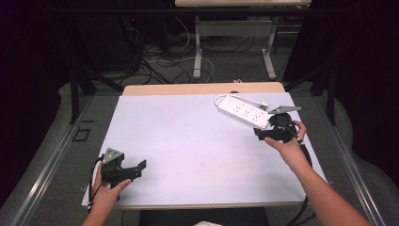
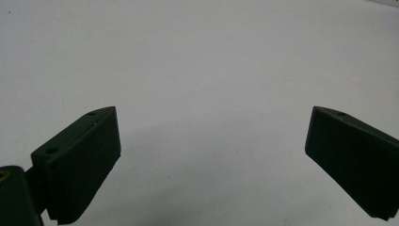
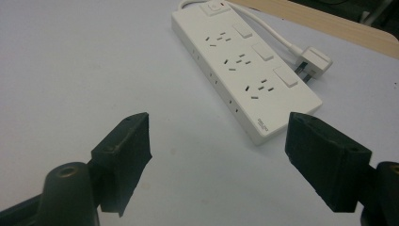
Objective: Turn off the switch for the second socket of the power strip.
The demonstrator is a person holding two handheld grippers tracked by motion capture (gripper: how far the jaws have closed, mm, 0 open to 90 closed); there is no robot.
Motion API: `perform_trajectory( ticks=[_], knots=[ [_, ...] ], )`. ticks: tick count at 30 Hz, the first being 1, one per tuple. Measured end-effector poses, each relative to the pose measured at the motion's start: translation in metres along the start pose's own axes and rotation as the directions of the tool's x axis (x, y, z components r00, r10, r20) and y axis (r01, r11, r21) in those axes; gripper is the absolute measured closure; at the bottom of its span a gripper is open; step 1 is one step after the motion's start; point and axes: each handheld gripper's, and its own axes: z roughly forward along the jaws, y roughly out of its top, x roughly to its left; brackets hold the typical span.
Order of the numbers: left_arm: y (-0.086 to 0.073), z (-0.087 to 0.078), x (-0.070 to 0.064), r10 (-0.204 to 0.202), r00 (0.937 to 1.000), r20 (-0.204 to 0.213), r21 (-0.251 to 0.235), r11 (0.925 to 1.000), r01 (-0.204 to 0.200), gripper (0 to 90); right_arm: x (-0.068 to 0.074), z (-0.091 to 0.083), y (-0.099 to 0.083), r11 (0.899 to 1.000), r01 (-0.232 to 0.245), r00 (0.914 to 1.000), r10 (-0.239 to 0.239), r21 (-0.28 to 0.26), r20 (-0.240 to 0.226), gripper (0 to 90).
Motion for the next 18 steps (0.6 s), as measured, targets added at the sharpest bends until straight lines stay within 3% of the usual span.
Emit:
perform_trajectory(
  ticks=[18],
  knots=[
    [0.0, 0.0, 0.0, 0.002, 1.0, 0.001, 0.003, 1.0, -0.002, 3.8, -0.008, 0.009, 0.023, 1.0, 0.007, 0.9999, -0.007, -0.006, -0.008, 28.4]
  ],
)
